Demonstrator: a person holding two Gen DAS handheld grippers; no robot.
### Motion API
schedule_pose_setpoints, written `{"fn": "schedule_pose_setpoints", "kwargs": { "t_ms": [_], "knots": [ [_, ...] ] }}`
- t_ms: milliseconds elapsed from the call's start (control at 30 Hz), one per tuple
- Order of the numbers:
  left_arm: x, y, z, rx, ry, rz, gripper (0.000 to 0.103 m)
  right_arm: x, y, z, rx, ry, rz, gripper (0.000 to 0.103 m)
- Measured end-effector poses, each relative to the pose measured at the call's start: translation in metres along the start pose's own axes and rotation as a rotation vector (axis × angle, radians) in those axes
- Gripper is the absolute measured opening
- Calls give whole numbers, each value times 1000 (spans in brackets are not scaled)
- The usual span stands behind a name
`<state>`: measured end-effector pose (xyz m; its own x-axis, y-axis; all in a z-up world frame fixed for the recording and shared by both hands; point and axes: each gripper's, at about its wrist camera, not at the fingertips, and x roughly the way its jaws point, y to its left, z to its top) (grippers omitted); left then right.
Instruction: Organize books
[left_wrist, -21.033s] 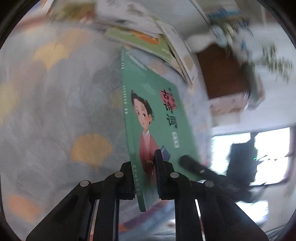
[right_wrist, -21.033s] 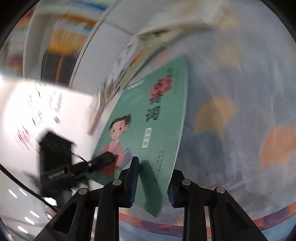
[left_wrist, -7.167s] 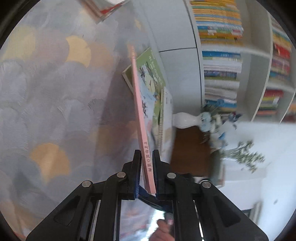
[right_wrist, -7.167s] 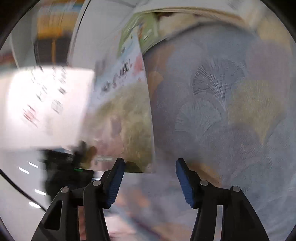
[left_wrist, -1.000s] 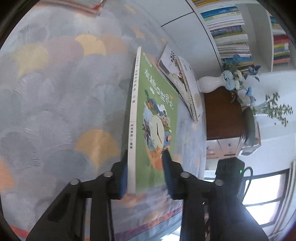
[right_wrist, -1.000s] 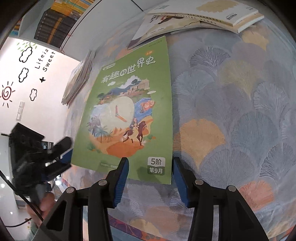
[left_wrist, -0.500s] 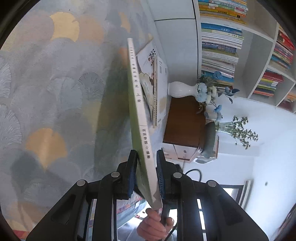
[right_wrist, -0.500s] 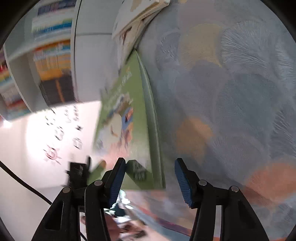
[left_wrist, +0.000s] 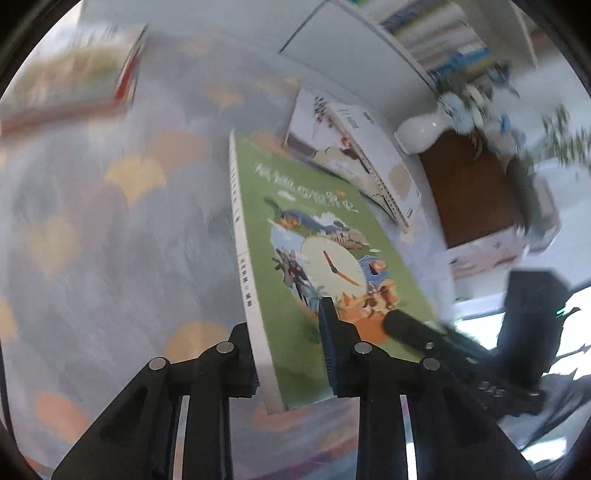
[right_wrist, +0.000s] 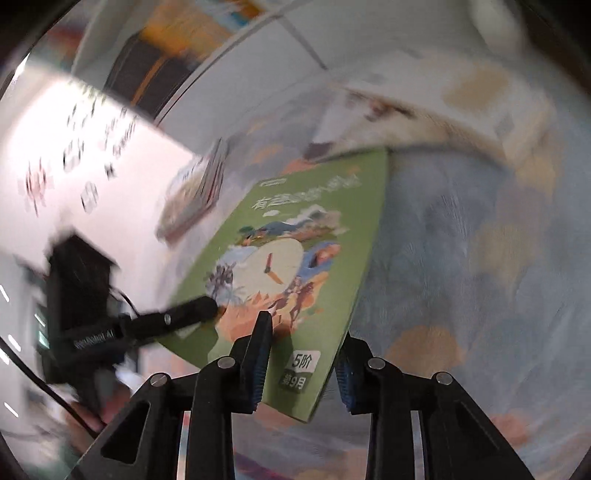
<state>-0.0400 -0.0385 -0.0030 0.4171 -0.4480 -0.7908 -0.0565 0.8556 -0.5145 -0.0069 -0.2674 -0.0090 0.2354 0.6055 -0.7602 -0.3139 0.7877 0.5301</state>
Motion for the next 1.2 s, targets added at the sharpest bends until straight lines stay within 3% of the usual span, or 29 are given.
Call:
{"fn": "schedule_pose_setpoints", "kwargs": {
  "t_ms": [200,400,567,900,1100,1200],
  "knots": [
    [-34,-1,3,50,-24,-58,24,-24,26,2,-135,-63,-57,30],
    [-78,14,8,44,-109,-98,25,-36,66,12,-221,-89,-39,31],
    [-101,42,27,5,-190,-79,25,-25,103,38,-273,-108,2,31],
    [-142,143,82,-91,-311,-26,25,55,192,107,-379,-84,70,32],
    [-132,202,117,-149,-319,-14,25,128,215,151,-287,3,136,34],
    [-122,219,127,-162,-320,-19,25,159,222,164,-275,28,117,34]
  ]
}}
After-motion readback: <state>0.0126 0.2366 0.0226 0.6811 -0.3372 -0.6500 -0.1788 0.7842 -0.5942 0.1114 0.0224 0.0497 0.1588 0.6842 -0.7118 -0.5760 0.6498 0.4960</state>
